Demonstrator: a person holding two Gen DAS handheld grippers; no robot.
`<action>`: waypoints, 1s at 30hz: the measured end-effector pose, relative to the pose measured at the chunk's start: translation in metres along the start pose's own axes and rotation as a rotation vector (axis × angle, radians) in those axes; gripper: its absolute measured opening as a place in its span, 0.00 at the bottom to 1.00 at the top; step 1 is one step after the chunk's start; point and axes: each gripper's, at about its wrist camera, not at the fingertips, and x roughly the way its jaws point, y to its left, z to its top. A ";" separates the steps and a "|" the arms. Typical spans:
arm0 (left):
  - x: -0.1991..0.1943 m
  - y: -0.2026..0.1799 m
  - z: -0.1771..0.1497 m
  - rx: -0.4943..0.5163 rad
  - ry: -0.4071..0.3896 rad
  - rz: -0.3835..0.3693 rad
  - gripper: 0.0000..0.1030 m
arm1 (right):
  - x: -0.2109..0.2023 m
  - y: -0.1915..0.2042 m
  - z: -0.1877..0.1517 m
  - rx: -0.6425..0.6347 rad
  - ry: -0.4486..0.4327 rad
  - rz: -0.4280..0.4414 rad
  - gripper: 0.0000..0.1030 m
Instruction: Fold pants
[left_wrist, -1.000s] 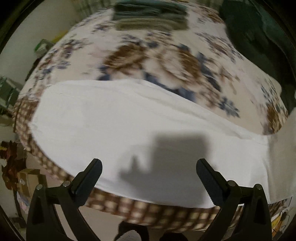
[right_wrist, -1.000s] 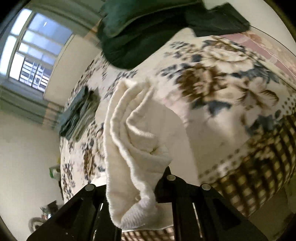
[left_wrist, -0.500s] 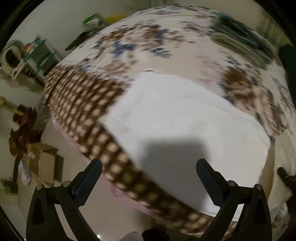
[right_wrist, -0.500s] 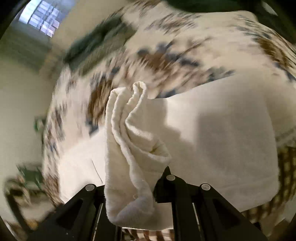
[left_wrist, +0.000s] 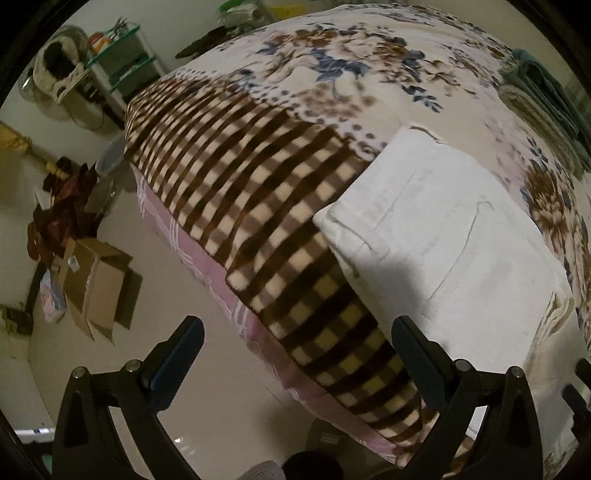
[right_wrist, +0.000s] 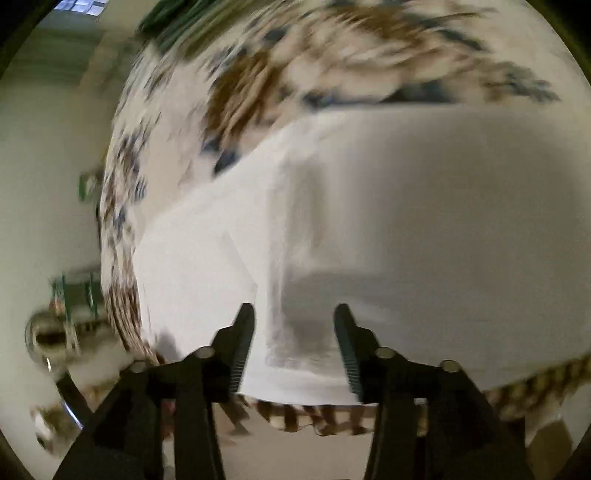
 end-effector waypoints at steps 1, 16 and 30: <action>0.002 0.001 -0.001 -0.013 0.007 0.000 1.00 | 0.000 -0.003 0.005 0.008 -0.005 -0.025 0.51; 0.009 -0.006 -0.005 -0.005 -0.001 0.050 1.00 | 0.106 0.070 -0.015 -0.266 0.066 -0.479 0.49; 0.012 0.017 0.006 -0.076 -0.013 0.057 1.00 | 0.096 0.097 -0.048 -0.364 0.012 -0.504 0.13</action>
